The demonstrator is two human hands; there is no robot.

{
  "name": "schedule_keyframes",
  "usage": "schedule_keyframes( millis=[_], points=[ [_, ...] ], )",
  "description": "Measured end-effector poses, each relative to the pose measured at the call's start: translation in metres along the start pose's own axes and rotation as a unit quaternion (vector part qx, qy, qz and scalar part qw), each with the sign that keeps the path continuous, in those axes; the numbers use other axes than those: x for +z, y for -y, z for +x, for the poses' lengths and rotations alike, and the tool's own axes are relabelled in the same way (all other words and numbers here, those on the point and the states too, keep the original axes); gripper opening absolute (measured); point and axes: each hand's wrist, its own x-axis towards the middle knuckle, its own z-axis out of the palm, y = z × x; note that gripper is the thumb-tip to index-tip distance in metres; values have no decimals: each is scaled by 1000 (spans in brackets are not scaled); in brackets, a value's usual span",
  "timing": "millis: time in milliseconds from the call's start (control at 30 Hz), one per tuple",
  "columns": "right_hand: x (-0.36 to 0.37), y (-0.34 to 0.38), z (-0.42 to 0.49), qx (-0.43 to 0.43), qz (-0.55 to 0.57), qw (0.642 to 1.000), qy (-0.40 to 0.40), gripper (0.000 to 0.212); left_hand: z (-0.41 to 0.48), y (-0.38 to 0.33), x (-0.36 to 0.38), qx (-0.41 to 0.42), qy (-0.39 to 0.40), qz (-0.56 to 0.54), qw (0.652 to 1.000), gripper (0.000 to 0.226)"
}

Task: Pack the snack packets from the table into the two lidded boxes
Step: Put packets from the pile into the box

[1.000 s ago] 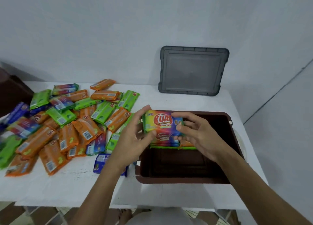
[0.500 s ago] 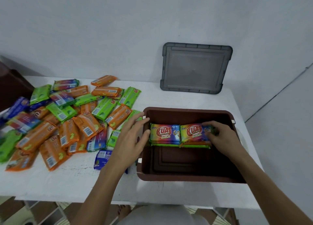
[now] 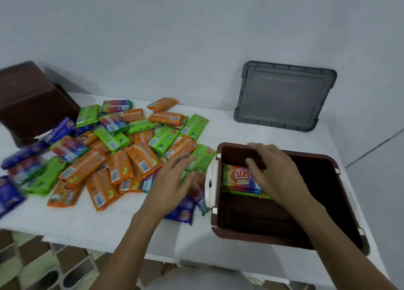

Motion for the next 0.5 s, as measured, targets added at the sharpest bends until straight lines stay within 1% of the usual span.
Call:
schedule_keyframes(
  millis=[67, 133, 233, 333, 433, 500],
  points=[
    [8, 31, 16, -42, 43, 998, -8, 38, 3, 23, -18, -17, -9, 41, 999, 38],
    [22, 59, 33, -72, 67, 995, 8, 38, 6, 47, -37, -29, -13, 73, 997, 38],
    [51, 90, 61, -107, 43, 991, 62, 44, 13, 82, -63, -61, 0, 134, 989, 48],
    [86, 110, 92, -73, -26, 982, 174, 49, 20, 113, -82, -111, 74, 204, 970, 72],
    [117, 120, 114, -39, -64, 960, 268, 52, 27, 139, -95, -135, 168, 233, 948, 97],
    [134, 123, 122, -33, -101, 949, 297, 59, 33, 152, -103, -119, 214, 226, 943, 97]
  ],
)
